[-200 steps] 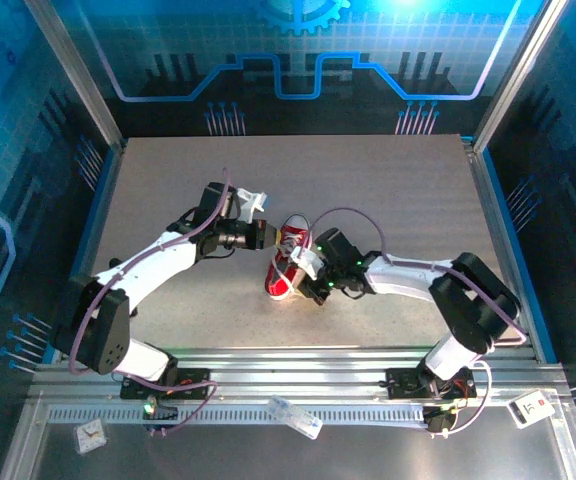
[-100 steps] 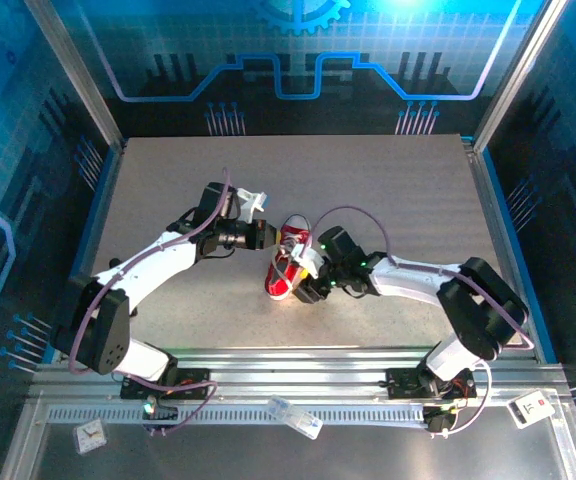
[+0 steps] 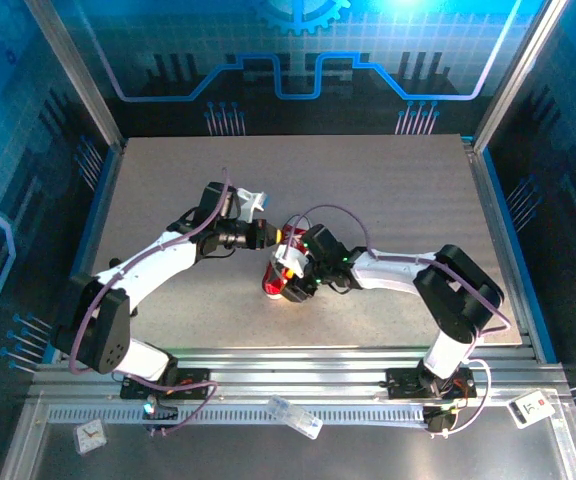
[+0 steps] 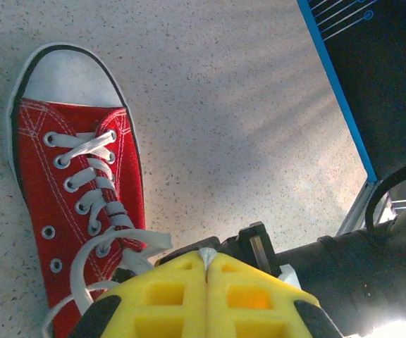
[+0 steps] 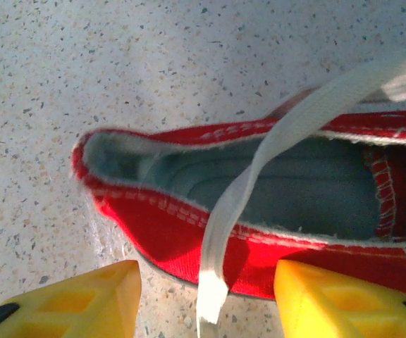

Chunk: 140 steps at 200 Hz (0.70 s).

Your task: Tie the shoes

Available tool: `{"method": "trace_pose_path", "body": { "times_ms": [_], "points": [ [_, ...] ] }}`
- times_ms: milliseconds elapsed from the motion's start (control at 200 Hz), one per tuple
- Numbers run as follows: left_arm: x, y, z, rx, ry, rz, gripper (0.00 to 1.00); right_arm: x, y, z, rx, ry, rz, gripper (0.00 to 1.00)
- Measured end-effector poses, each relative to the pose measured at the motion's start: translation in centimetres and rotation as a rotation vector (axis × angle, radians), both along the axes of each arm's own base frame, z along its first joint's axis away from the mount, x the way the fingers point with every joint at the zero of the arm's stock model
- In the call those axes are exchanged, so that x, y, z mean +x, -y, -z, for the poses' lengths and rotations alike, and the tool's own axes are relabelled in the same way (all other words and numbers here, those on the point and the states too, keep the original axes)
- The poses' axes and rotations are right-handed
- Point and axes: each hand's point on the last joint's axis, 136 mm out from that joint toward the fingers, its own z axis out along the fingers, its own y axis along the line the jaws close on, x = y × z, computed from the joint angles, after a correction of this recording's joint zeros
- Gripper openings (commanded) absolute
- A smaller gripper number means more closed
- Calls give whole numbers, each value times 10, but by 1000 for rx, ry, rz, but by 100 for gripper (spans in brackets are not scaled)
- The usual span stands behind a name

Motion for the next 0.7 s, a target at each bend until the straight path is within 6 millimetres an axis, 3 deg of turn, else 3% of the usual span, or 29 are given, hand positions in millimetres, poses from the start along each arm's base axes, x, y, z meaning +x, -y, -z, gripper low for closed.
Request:
{"method": "trace_pose_path", "body": {
  "times_ms": [75,145,350,700],
  "points": [
    [0,0,0,-2,-1,2,0,1,-2,-2,7,10,3,13],
    [-1,1,0,-5,-4,2,0,2,-3,-2,17,16,9,0],
    [-1,1,0,-5,-4,2,0,-5,8,2,15,9,37,0],
    [1,-3,1,-4,-6,-8,0,-6,23,-13,47,34,81,0]
  ]
}}
